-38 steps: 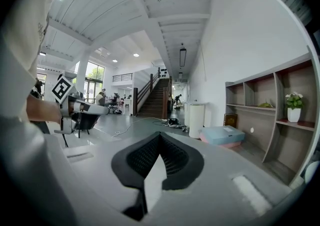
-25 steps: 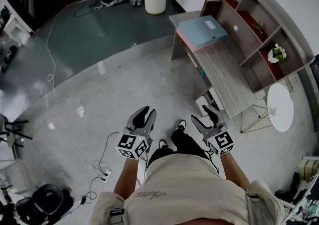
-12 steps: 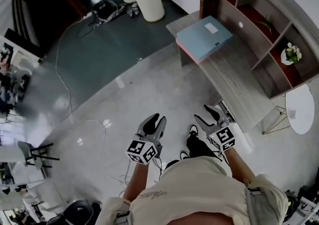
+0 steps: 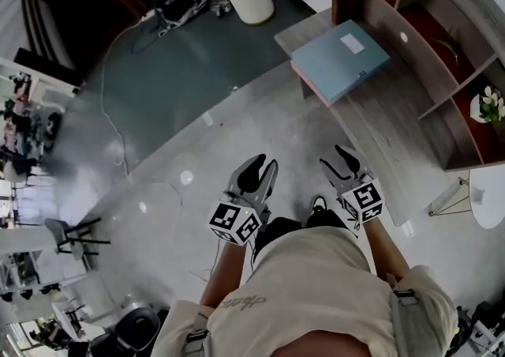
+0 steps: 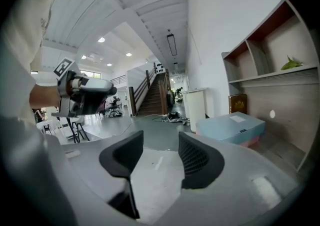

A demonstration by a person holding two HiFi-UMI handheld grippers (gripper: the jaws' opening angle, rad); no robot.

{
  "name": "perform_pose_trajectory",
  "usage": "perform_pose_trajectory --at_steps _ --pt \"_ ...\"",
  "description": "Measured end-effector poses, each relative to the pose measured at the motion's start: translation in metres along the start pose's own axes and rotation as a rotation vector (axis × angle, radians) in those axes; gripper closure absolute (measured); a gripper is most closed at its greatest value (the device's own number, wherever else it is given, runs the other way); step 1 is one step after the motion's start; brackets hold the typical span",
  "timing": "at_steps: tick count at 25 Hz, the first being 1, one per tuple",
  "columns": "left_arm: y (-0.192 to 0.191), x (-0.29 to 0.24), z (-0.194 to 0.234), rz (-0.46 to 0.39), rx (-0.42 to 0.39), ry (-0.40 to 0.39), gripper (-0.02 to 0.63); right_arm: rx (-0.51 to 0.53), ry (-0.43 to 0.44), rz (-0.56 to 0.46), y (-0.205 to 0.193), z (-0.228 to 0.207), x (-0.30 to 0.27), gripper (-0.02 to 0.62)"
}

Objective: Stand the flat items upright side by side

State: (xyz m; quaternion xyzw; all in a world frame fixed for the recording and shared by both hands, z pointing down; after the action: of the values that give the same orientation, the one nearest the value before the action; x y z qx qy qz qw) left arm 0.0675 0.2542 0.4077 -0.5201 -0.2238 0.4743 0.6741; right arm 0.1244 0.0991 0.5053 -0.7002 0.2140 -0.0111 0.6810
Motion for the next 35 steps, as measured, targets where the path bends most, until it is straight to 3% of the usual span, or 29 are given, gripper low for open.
perform_pose_trajectory --at_steps 5,10,14,22,29,35 --pt "-0.014 0.008 0.046 0.054 0.051 0.078 0.483 -0.037 -0.013 0.057 -0.008 -0.013 -0.015 0.382" --pt "-0.016 -0.013 0.092 0.059 0.083 0.059 0.483 -0.043 -0.093 0.108 -0.003 -0.035 -0.040 0.382" --pt "0.000 -0.054 0.116 0.050 0.090 -0.057 0.483 -0.119 -0.189 0.096 0.012 -0.058 -0.061 0.382" --pt "0.068 -0.118 0.160 0.040 -0.021 -0.285 0.483 -0.160 -0.423 0.039 0.061 -0.090 -0.096 0.382" --pt "0.072 -0.159 0.193 0.125 -0.032 -0.454 0.485 -0.271 -0.605 0.059 0.043 -0.094 -0.110 0.382" --pt "0.065 -0.196 0.203 0.201 -0.028 -0.533 0.483 -0.324 -0.708 0.074 0.031 -0.108 -0.109 0.382"
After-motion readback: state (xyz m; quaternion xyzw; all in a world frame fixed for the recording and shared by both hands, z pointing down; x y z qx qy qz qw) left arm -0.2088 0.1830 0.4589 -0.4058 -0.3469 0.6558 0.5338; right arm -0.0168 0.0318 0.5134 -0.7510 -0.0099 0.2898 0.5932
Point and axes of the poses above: the fingertips, and each gripper's own axes: x backward along the fingers, z to its left, y out of its top, the point moved 2 cm from there along x, backward along the fingers, and after that the axes turned 4 degrees about x, right-handed, at the moved point
